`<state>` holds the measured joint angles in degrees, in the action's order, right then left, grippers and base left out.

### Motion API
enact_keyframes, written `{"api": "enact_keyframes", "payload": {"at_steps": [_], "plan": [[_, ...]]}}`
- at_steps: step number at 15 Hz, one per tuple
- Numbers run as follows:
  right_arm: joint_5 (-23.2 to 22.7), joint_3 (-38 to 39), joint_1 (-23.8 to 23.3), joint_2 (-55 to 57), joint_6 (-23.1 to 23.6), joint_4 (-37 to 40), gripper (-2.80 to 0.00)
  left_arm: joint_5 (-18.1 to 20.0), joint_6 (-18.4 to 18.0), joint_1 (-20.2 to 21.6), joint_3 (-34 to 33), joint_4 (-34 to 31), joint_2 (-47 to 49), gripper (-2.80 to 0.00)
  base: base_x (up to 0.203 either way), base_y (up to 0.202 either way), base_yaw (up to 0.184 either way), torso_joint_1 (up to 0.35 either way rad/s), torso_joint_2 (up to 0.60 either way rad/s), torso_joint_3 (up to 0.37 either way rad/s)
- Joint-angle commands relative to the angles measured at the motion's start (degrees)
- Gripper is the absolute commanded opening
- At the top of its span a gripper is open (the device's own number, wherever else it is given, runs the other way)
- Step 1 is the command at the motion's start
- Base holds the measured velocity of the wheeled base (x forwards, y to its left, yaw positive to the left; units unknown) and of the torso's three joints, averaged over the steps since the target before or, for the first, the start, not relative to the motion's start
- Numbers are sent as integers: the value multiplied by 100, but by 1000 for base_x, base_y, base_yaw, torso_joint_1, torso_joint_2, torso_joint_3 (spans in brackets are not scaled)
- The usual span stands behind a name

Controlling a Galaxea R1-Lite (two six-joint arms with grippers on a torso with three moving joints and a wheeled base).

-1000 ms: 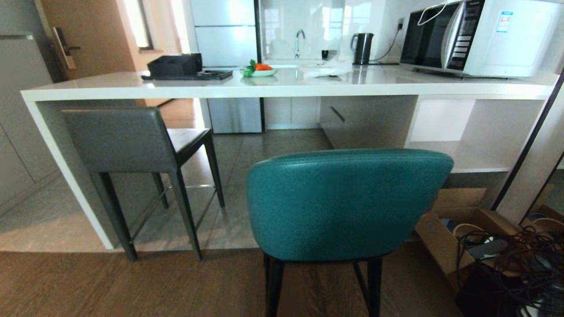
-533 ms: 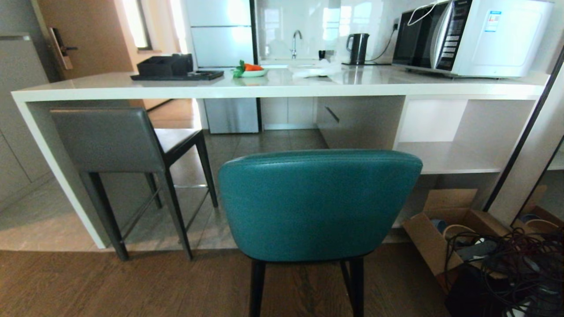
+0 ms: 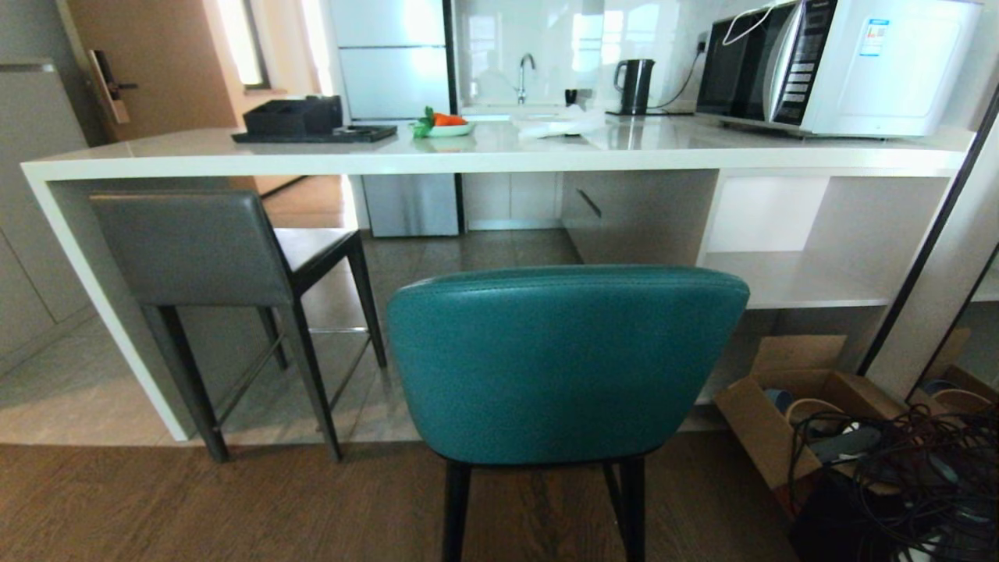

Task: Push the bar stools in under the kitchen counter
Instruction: Push the blue chair back under the dining table

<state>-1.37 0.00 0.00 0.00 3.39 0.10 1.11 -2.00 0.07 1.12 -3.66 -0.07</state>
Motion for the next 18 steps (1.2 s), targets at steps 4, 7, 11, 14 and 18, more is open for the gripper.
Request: {"api": "enact_keyframes", "payload": {"at_steps": [4,7,11,14,18], "plan": [[137,26,0,9,-340,-36,-280,-32,6,8,2,-3,1,-280,0,0,0,0,0,0],[137,26,0,2,-330,-36,-280,-18,11,12,-51,181,1,-280,0,0,0,0,0,0],[137,26,0,1,-338,-40,-280,-42,-199,10,-37,143,-1,-280,0,0,0,0,0,0],[79,-241,-6,81,-130,-1,-280,-152,-197,20,274,-35,128,-280,0,0,0,0,0,0],[-9,-809,21,1188,-258,-181,-280,-124,77,-37,1117,702,1951,-280,0,0,0,0,0,0]]}}
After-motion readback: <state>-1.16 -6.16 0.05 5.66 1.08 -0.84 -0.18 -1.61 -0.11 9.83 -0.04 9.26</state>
